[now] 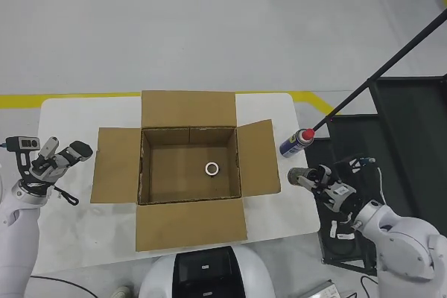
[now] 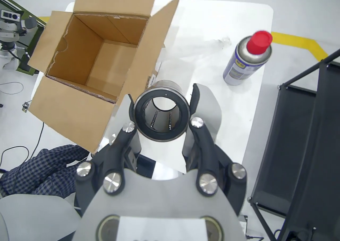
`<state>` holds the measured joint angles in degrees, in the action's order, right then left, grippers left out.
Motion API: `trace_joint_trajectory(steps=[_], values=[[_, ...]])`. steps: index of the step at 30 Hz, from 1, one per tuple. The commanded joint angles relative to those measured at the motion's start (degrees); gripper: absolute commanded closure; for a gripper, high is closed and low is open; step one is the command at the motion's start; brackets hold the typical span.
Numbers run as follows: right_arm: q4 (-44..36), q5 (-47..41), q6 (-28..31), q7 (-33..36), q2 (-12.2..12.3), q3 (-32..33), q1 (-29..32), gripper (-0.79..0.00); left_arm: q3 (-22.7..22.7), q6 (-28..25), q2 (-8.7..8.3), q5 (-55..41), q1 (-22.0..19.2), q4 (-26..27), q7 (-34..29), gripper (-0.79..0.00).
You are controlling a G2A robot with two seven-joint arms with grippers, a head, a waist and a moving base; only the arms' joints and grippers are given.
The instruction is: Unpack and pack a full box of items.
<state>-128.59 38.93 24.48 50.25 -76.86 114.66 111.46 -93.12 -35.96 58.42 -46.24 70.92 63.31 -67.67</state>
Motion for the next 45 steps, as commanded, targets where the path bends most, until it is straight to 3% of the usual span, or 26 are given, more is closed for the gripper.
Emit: trace_joint_trajectory(steps=[1,29,45], values=[[2.3,1.5,-0.7,-0.1,0.2,-0.5,-0.6,0.000,0.0,0.0,0.00,0.0,0.0,0.0,0.0,-0.785],[24.7,21.9,-13.3,-6.6,1.5,-15.6,-11.7,0.000,0.0,0.0,0.00,0.0,0.0,0.0,0.0,-0.785],[33.2,24.9,-19.1,-5.5,2.0,-19.2,-20.0,0.000,0.0,0.0,0.00,0.0,0.0,0.0,0.0,-0.785]])
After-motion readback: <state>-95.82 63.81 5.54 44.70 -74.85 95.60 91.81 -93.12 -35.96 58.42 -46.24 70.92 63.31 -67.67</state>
